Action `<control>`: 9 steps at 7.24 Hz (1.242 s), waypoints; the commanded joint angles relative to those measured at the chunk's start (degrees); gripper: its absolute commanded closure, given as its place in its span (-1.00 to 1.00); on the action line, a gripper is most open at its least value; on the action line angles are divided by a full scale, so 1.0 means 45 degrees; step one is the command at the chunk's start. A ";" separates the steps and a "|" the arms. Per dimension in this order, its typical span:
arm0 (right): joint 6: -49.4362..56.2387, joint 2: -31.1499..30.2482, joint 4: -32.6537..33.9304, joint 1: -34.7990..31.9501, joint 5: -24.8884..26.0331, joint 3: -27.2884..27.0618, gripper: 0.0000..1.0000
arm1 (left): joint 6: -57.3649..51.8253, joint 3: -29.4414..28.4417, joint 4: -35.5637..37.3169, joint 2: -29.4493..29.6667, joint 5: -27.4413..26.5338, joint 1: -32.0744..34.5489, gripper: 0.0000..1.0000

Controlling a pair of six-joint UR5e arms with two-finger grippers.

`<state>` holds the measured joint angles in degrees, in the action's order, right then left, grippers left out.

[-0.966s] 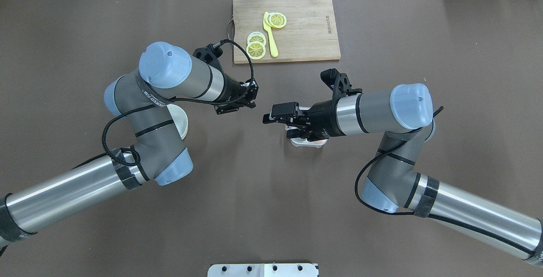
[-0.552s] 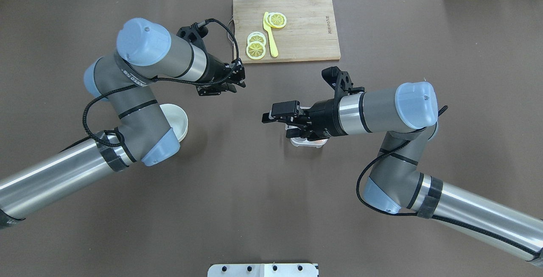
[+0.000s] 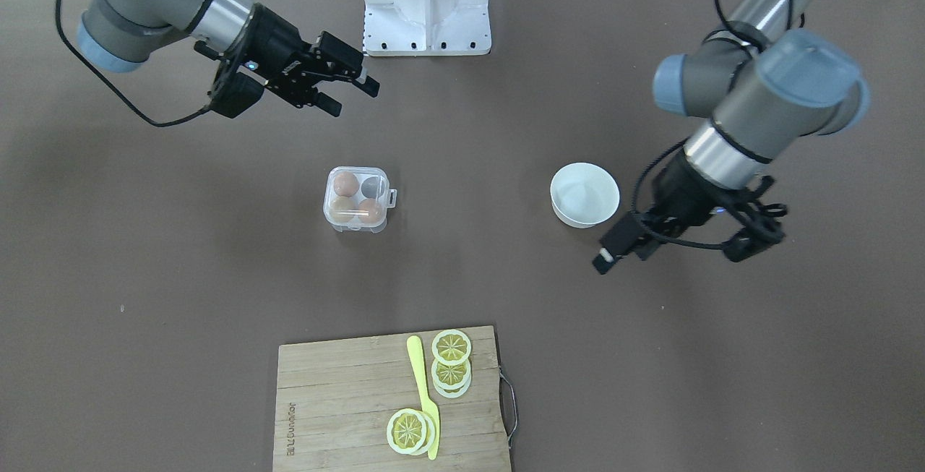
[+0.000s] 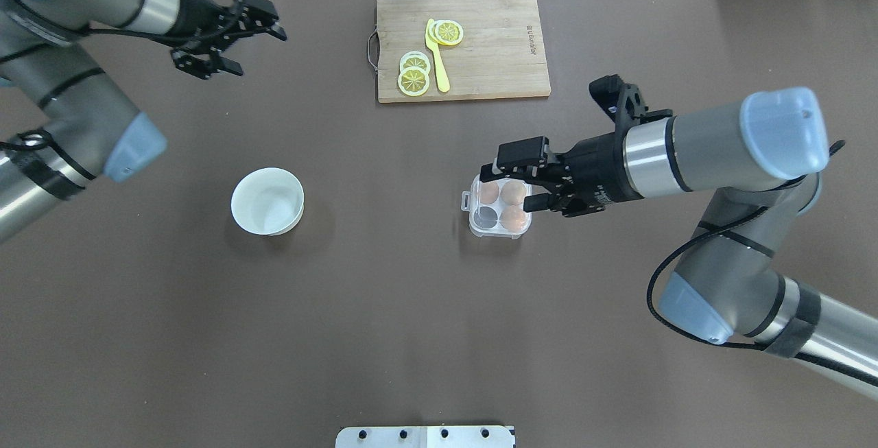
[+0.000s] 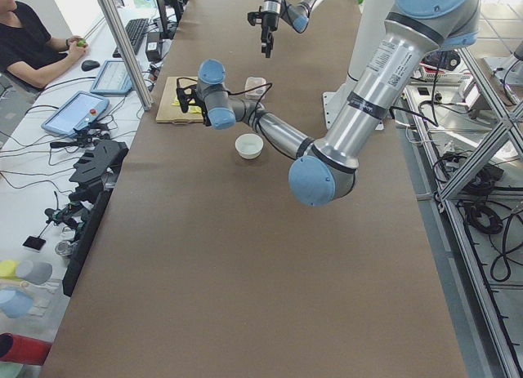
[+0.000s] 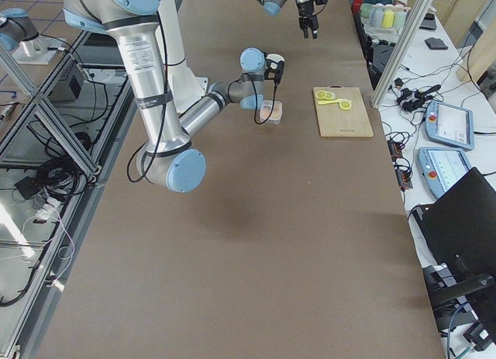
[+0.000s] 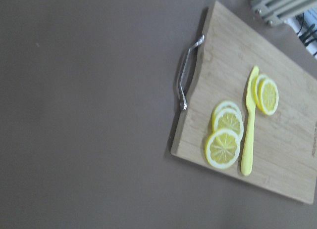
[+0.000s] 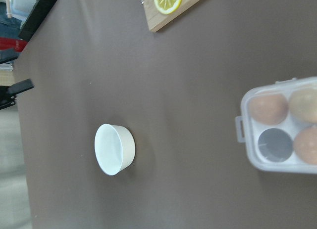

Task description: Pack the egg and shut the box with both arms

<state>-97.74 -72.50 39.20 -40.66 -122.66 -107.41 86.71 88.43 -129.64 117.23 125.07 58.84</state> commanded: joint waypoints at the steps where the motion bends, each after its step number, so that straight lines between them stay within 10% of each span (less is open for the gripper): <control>1: 0.4249 -0.1613 0.2389 -0.2303 -0.1545 -0.0175 -1.00 | -0.3179 0.0895 0.0000 -0.2487 0.1053 0.2133 -0.96; 5: 1.7799 -0.4005 0.9607 -0.5410 0.0263 0.0019 -1.00 | -1.1405 0.0876 0.1113 -0.5654 0.1152 0.4617 -0.96; 9: 2.4192 -0.4081 1.3859 -0.8671 -0.0626 0.0976 -1.00 | -1.5460 0.0547 0.1423 -0.7529 0.1722 0.5439 -0.96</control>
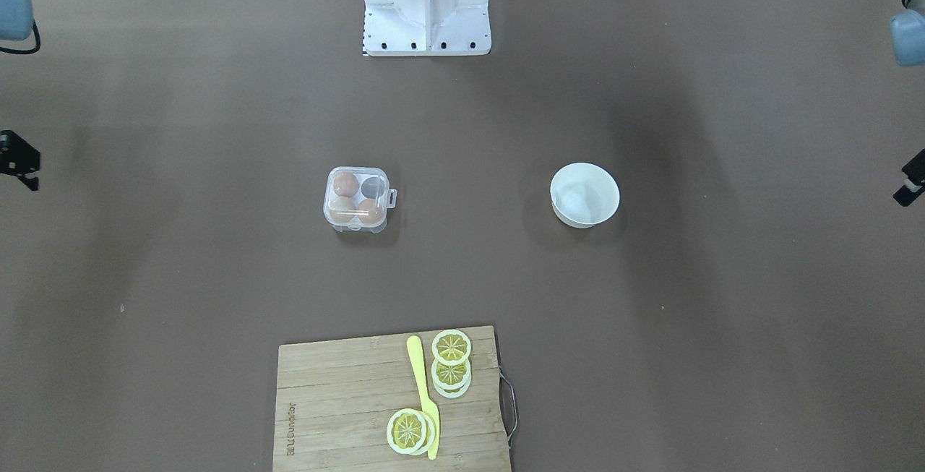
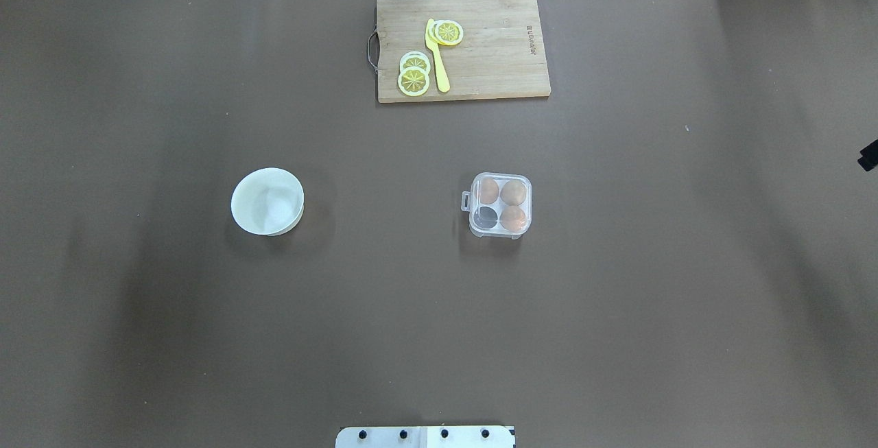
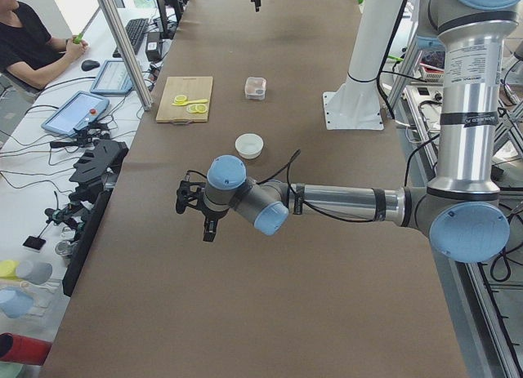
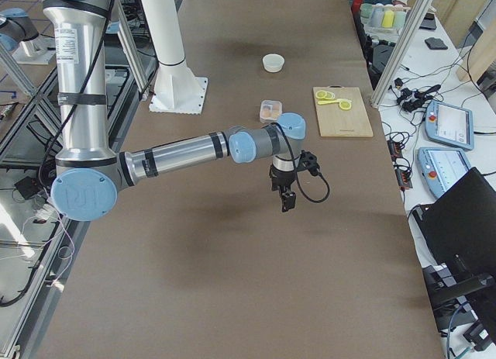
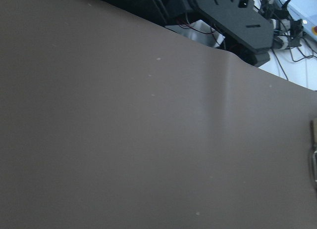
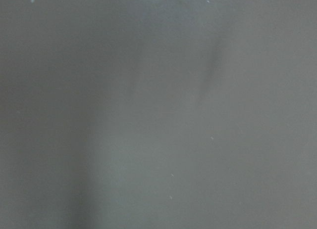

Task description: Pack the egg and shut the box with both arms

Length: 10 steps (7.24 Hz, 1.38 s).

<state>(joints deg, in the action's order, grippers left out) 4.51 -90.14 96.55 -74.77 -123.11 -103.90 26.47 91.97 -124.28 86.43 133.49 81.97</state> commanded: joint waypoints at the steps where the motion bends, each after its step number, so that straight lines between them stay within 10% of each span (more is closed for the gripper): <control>1: 0.1960 -0.0377 0.1123 -0.2316 -0.1752 0.1009 -1.00 | -0.3293 -0.0358 0.0331 -0.0961 -0.0210 0.0765 -0.96; 7: 0.3059 -0.0418 0.1241 -0.4165 -0.2975 0.2326 -1.00 | -0.5267 0.1357 0.5968 -0.0066 0.0747 0.1843 -0.96; 10: 0.3001 -0.0399 0.1338 -0.4165 -0.3014 0.2150 -1.00 | -0.5434 0.1437 0.5918 -0.0066 0.0474 0.1922 -0.96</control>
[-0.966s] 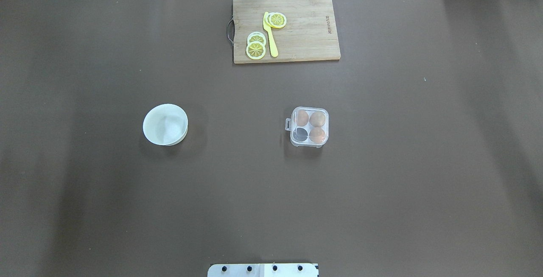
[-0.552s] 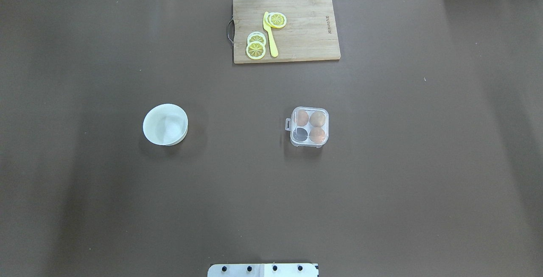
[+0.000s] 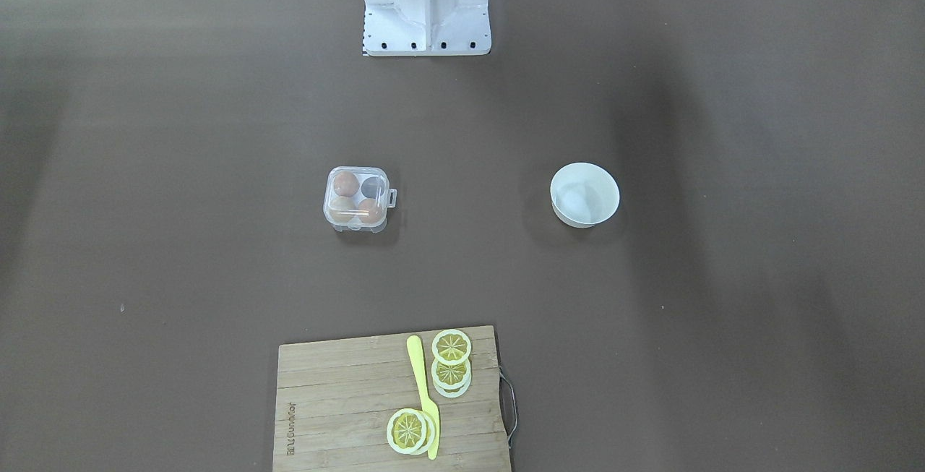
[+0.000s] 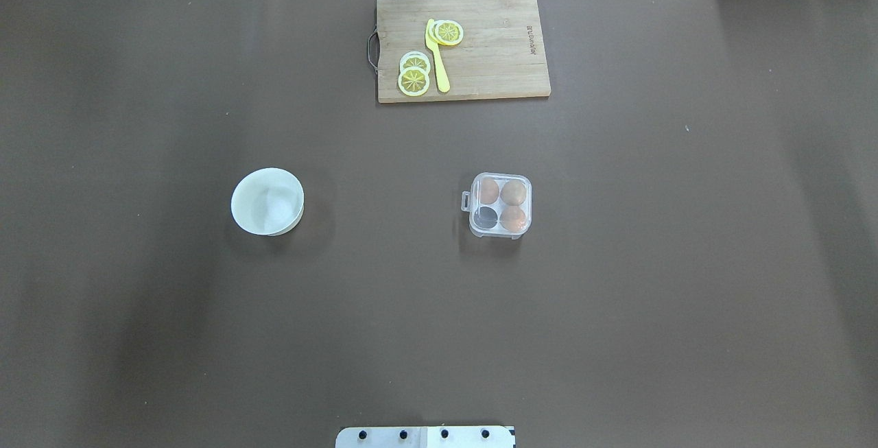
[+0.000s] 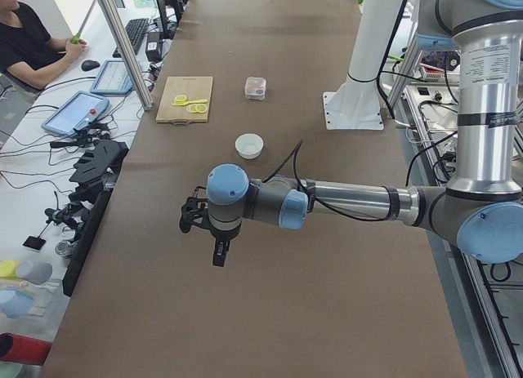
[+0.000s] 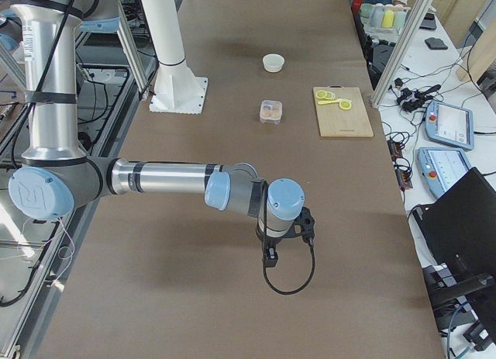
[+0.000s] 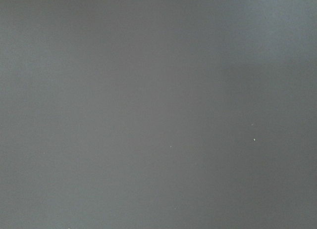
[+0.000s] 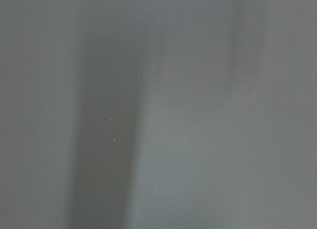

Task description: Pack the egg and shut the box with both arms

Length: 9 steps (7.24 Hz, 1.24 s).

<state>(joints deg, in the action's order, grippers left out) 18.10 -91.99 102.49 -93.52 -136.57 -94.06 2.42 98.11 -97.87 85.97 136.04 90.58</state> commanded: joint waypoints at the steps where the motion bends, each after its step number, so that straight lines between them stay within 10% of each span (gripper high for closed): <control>1: -0.0019 0.0033 0.0017 0.0000 -0.0139 -0.0036 -1.00 | -0.0088 0.0034 0.0010 0.0037 -0.0616 0.0007 -0.96; 9: -0.0273 -0.0085 -0.0002 -0.0039 -0.0022 -0.0504 -1.00 | -0.0107 -0.0025 0.0010 -0.0158 -0.0738 0.0202 -0.96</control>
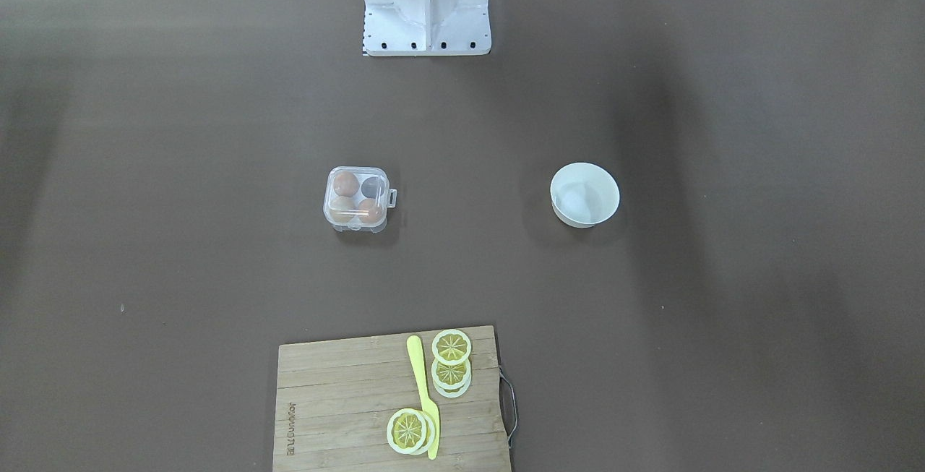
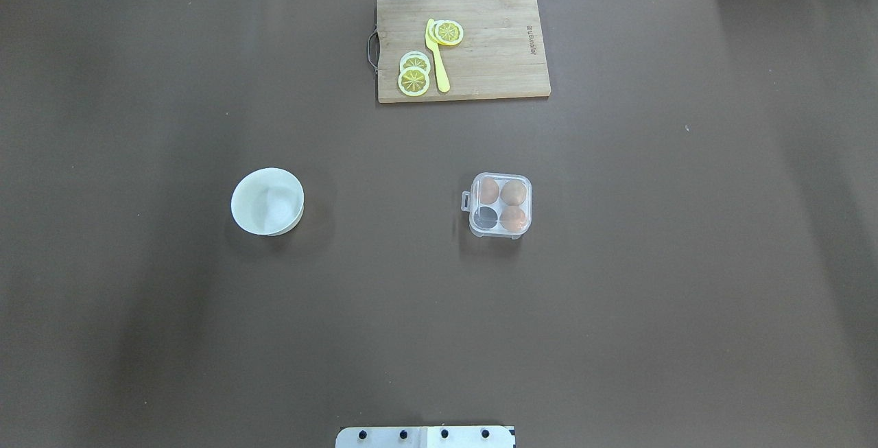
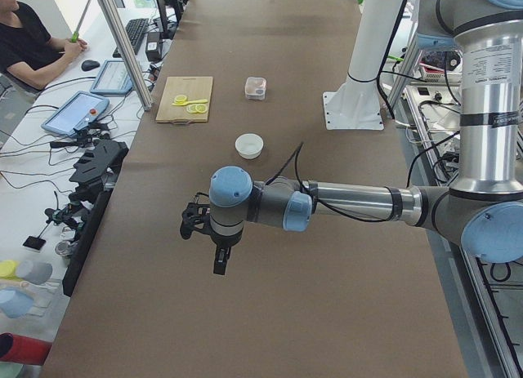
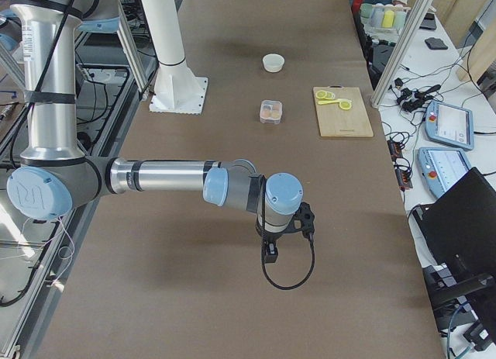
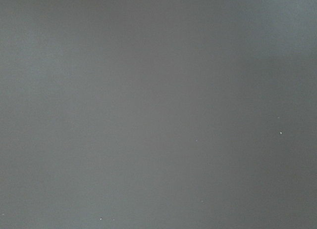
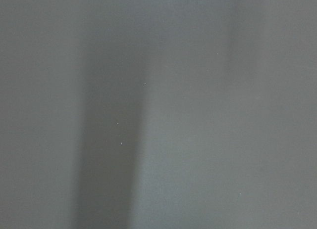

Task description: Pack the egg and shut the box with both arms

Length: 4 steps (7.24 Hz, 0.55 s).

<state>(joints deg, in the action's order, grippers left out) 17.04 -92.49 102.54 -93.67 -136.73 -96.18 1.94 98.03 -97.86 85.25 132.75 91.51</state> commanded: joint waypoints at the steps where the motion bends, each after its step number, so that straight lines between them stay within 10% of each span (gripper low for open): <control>1: -0.0036 0.0064 -0.0013 -0.0005 0.0014 -0.0052 -1.00 | -0.0002 -0.0027 0.0027 0.0020 -0.0046 -0.0003 -0.96; 4: -0.0055 0.0005 -0.0013 -0.0005 0.0014 -0.0032 -1.00 | -0.0002 -0.0008 0.0066 0.0059 -0.0066 -0.0003 -0.96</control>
<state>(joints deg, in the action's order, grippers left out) 16.82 -92.38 102.48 -93.69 -136.67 -96.34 1.93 97.96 -97.53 85.48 132.42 91.50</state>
